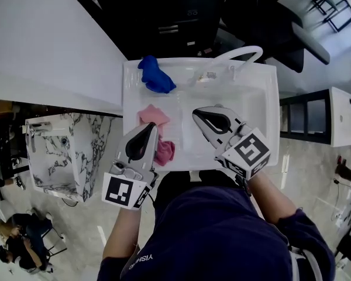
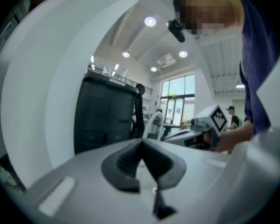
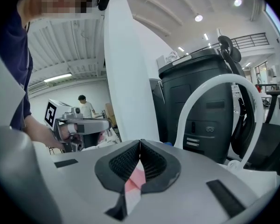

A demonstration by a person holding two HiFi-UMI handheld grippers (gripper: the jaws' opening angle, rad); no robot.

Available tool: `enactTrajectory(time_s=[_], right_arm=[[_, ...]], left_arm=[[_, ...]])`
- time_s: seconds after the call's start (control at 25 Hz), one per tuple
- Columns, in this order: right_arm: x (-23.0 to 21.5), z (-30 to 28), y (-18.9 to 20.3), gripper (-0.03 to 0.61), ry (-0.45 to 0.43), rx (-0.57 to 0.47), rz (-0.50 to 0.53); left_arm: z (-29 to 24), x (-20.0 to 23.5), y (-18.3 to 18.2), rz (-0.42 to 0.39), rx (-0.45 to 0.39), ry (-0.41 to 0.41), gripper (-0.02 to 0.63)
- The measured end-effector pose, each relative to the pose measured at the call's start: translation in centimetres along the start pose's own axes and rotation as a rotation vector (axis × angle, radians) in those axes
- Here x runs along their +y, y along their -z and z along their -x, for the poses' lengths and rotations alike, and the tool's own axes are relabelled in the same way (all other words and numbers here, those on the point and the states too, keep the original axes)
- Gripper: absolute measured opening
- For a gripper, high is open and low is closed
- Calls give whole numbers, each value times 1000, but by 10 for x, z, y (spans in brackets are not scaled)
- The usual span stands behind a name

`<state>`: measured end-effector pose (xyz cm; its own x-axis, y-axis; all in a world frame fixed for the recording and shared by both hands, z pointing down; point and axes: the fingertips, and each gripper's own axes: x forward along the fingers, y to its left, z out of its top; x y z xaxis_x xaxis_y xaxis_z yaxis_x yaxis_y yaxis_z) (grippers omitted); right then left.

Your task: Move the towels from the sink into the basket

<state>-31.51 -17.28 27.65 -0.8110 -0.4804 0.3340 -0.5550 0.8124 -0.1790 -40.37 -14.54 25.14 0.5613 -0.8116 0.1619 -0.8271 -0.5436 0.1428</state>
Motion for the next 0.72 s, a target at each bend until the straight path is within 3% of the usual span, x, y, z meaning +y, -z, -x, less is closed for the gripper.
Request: enactTrajectory(time_s=[0.72], right_arm=[[-12, -112, 23, 11, 67, 27, 14]], left_arm=[[-5, 79, 33, 38, 61, 22, 3]])
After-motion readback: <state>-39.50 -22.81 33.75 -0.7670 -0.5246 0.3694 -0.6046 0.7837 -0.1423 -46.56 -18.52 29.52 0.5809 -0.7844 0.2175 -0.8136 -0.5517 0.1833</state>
